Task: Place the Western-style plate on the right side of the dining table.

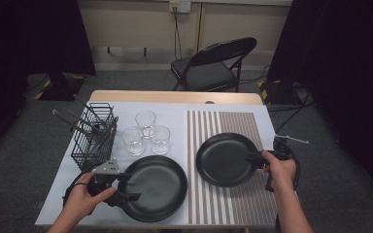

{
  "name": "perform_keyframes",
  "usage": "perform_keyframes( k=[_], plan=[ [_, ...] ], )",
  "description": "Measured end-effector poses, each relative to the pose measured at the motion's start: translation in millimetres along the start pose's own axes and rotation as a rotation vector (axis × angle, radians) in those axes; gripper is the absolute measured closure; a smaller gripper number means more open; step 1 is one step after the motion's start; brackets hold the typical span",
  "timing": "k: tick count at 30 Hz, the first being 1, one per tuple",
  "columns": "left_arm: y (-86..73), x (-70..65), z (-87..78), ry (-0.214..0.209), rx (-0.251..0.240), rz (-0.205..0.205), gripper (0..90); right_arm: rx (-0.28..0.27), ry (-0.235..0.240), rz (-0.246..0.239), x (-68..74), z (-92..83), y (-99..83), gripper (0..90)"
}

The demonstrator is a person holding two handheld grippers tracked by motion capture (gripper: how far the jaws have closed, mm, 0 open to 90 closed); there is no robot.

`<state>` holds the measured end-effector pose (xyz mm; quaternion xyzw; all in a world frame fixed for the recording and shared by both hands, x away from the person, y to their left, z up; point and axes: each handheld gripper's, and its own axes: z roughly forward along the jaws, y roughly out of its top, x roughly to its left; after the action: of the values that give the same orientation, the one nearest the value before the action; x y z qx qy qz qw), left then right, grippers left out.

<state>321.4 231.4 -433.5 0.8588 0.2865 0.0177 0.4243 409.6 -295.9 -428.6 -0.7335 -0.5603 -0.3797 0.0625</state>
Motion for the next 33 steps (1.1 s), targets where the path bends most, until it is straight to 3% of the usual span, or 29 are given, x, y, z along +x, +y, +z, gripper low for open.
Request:
perform_keyframes(
  k=[33],
  plan=[
    [0.3, 0.7, 1.2, 0.001, -0.001, -0.002, 17.1, -0.006, -0.063, -0.049, -3.8, 5.0, -3.9, 71.9]
  ],
)
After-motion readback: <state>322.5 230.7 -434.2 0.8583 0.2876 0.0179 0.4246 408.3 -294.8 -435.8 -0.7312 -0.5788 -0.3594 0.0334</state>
